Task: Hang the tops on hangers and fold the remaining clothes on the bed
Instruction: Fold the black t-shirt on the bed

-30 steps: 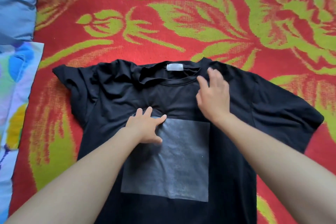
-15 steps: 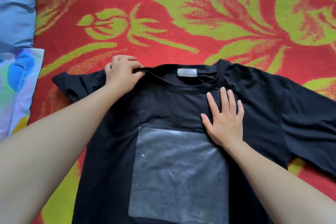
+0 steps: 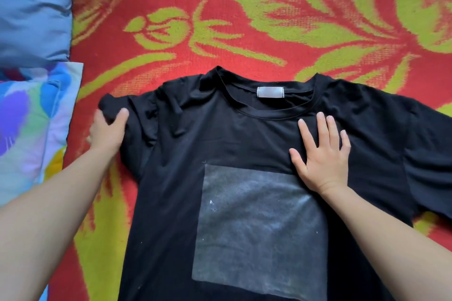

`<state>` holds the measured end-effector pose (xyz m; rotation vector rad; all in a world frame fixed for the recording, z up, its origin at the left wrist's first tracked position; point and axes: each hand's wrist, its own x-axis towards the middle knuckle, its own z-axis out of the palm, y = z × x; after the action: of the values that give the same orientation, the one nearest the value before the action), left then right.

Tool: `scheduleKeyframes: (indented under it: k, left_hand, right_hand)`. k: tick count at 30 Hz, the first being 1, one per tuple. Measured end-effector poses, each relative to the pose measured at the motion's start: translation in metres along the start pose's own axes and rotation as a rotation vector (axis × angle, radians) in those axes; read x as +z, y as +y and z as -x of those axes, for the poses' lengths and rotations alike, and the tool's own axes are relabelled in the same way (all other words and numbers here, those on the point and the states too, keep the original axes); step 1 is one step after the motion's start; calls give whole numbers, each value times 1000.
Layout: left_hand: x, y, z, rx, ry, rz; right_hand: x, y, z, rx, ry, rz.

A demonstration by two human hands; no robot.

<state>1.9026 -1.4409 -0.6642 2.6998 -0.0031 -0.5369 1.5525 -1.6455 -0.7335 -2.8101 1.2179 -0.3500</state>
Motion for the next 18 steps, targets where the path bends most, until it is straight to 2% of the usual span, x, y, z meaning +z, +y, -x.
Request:
scheduleKeyframes:
  k: [2, 6, 8, 14, 16, 18]
  left_hand:
    - [-2, -6, 0, 7, -28, 224]
    - [-13, 15, 2, -33, -60, 819]
    - [-26, 20, 0, -38, -36, 979]
    - [-67, -2, -16, -17, 70, 904]
    - [-72, -9, -20, -9, 23, 850]
    - [-71, -17, -22, -50, -99, 764]
  right_hand:
    - [0, -1, 0, 0, 3, -2]
    - [1, -1, 0, 3, -4, -11]
    - [1, -1, 0, 5, -7, -12]
    - [1, -2, 0, 12, -6, -16]
    - [1, -2, -1, 5, 5, -10]
    - [2, -2, -1, -1, 11, -7]
